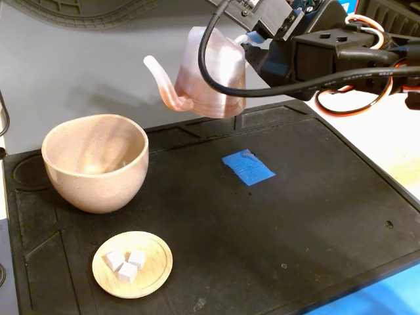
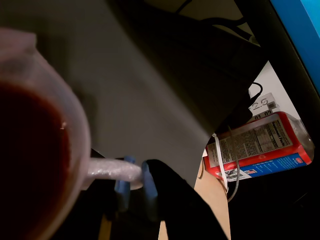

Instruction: Pick up a kettle and pour liquid into a cup.

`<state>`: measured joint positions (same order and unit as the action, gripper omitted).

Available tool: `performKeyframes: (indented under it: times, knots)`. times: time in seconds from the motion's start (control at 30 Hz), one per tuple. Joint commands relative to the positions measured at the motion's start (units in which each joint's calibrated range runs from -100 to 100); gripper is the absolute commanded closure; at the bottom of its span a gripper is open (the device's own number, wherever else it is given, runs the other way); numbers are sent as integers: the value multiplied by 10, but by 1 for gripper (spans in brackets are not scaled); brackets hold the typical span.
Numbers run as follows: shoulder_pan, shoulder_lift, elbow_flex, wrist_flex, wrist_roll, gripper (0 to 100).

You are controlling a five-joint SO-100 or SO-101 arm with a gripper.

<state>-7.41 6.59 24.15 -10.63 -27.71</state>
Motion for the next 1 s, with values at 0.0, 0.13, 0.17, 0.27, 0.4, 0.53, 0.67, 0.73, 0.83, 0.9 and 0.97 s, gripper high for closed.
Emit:
performKeyframes:
  times: [0.0,0.13,0.17,0.27,0.4,0.53,0.67,0.73,0.83,0.9,0.97]
  knots:
    - [-1,-10,-45,-1,3,99]
    - [-1,-10,-45,-2,38,99]
    - [-1,-10,-45,-2,38,99]
    - [-5,-9,-45,-2,38,99]
    - [-11,-8,-45,-2,38,99]
    - [-13,-9,-45,-4,39,99]
    - [-20,-9,-46,-5,39,99]
    - [-20,-9,-50,-6,55,99]
    - [-19,9,-91,-2,74,99]
    - [-23,31,-126,-6,75,99]
    - [-27,48,-150,-6,86,99]
